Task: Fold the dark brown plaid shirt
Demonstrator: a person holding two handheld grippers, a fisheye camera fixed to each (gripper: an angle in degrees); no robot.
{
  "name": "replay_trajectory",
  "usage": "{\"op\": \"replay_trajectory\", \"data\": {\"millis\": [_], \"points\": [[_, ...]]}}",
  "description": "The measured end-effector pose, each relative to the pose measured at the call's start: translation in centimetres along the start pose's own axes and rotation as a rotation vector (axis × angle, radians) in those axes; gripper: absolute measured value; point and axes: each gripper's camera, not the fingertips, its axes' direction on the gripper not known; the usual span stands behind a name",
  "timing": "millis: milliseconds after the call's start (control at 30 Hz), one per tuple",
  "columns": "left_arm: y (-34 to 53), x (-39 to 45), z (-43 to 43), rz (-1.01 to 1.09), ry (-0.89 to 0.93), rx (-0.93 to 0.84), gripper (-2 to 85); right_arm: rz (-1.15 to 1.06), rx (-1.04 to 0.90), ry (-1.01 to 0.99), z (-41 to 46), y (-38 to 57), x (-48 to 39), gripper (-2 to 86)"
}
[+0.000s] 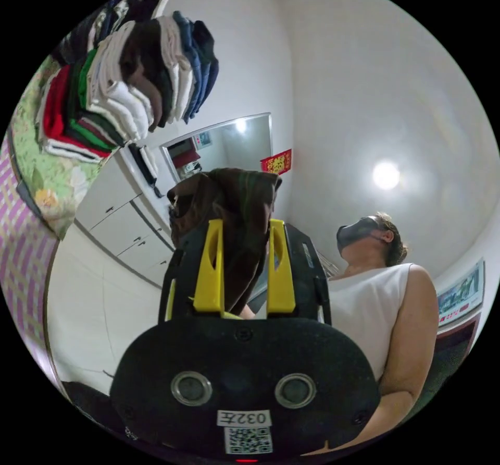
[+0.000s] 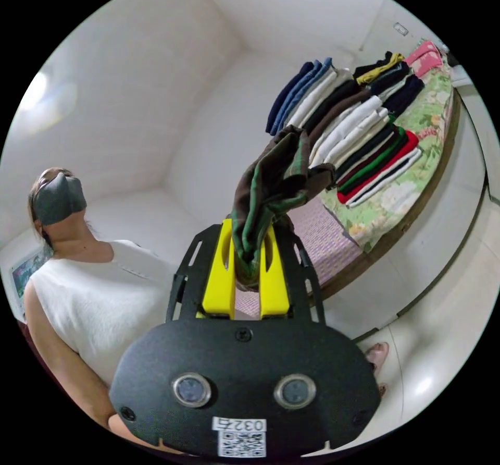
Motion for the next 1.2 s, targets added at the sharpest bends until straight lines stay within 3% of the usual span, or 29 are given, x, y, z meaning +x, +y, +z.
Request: {"op": "replay_trajectory", "data": {"millis": [300,367,533,733,867,1067,1200], "points": [[-19.8,11.7,-2.7,0.253,-0.016,-0.063,8.6,-0.180,-0.064,-0.080,0.5,-12.9,-0.8,5.8],[-25.8,16.6,-3.7,0.399,-0.056,-0.092,8.6,-0.253,-0.089,-0.097,1.5,-17.5,-1.6,6.6],[-40.7,23.8,-5.7,0.466,-0.043,-0.066,8.9,-0.348,-0.104,-0.188,3.7,-28.7,-3.3,6.9],[-60.5,26.6,-7.0,0.267,0.021,0.024,8.3,-0.292,-0.066,-0.172,5.2,-43.9,-4.2,7.3],[-69.5,22.8,-9.4,0.062,-0.012,0.088,8.2,-0.167,-0.063,-0.163,5.0,-50.8,-0.2,7.6],[-71.1,10.3,-14.9,-0.377,-0.208,0.178,6.6,0.249,-0.129,-0.033,3.8,-52.8,15.3,7.6],[-72.5,10.6,-16.1,-0.395,-0.119,0.194,6.1,0.286,-0.152,-0.168,2.8,-53.4,18.3,7.6]]}}
